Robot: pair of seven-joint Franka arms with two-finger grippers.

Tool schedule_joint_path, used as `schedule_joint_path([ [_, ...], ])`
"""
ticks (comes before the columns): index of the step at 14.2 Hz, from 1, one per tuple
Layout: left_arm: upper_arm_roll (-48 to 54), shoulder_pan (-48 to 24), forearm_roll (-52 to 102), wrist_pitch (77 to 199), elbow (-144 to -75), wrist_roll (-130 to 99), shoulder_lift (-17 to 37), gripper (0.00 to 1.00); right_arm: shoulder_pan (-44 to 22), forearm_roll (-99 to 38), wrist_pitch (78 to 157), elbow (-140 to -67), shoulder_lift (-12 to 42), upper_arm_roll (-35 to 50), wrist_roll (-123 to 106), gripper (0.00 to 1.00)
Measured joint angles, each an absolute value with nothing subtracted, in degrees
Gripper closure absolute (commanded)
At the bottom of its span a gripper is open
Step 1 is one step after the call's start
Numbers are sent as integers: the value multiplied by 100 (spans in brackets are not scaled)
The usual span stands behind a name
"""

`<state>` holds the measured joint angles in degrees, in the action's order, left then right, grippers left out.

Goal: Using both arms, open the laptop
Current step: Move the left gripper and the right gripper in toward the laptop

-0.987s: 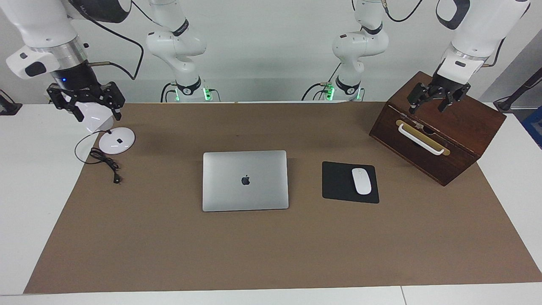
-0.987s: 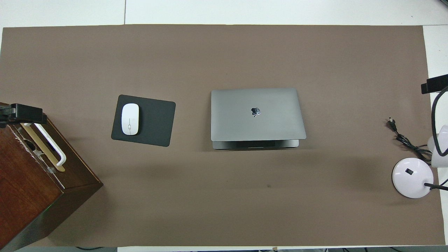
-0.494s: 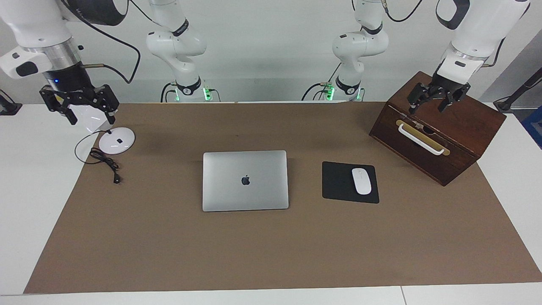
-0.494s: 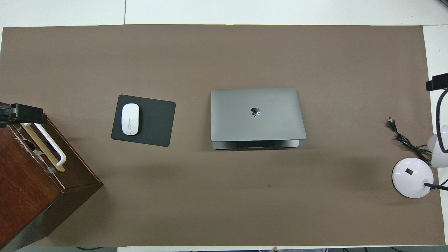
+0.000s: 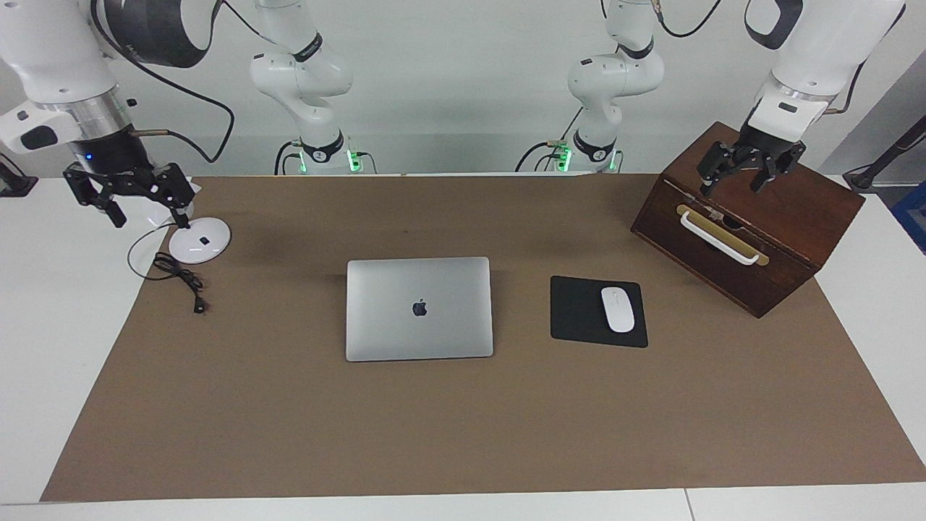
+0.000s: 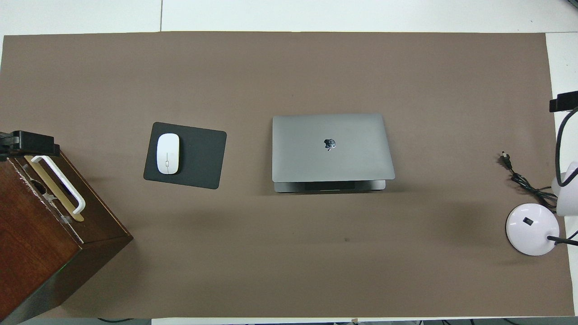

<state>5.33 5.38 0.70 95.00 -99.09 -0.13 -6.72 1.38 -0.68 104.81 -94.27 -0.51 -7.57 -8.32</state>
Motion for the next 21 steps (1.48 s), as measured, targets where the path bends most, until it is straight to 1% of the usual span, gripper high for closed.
schedule_joint_path([
  [5, 546, 497, 73, 9530, -9909, -42, -672, 0, 104, -221, 11253, -10346, -473, -730, -959, 0],
  [6, 551, 494, 73, 9538, -9909, -108, -672, 2, 100, -221, 11455, -10587, -577, -726, -960, 0],
  [7, 560, 493, 73, 9561, -9909, -194, -672, 25, 95, -221, 11683, -10843, -691, -726, -961, 0],
  [8, 572, 492, 74, 9585, -9909, -261, -672, 61, 91, -221, 11873, -11064, -789, -725, -964, 0],
  [9, 585, 487, 74, 9595, -9909, -302, -672, 100, 77, -221, 12028, -11249, -877, -721, -967, 0],
  [12, 612, 479, 75, 9601, -9909, -337, -672, 100, 3, -231, 12475, -11733, -1099, -713, -969, 0],
  [15, 611, 480, 150, 9603, -9909, -348, -672, 100, -1, -521, 13510, -12665, -1402, -718, -1330, 0],
  [17, 592, 488, 445, 9616, -9909, -373, -672, 100, 1, -916, 14004, -13267, -1607, -722, -1656, 0],
  [19, 556, 494, 659, 9637, -9912, -375, -672, 100, 26, -1434, 14119, -13581, -1798, -728, -2045, 0],
  [21, 573, 482, 698, 9731, -9977, -375, -674, 100, 114, -2335, 14131, -13784, -2000, -755, -2808, 0],
])
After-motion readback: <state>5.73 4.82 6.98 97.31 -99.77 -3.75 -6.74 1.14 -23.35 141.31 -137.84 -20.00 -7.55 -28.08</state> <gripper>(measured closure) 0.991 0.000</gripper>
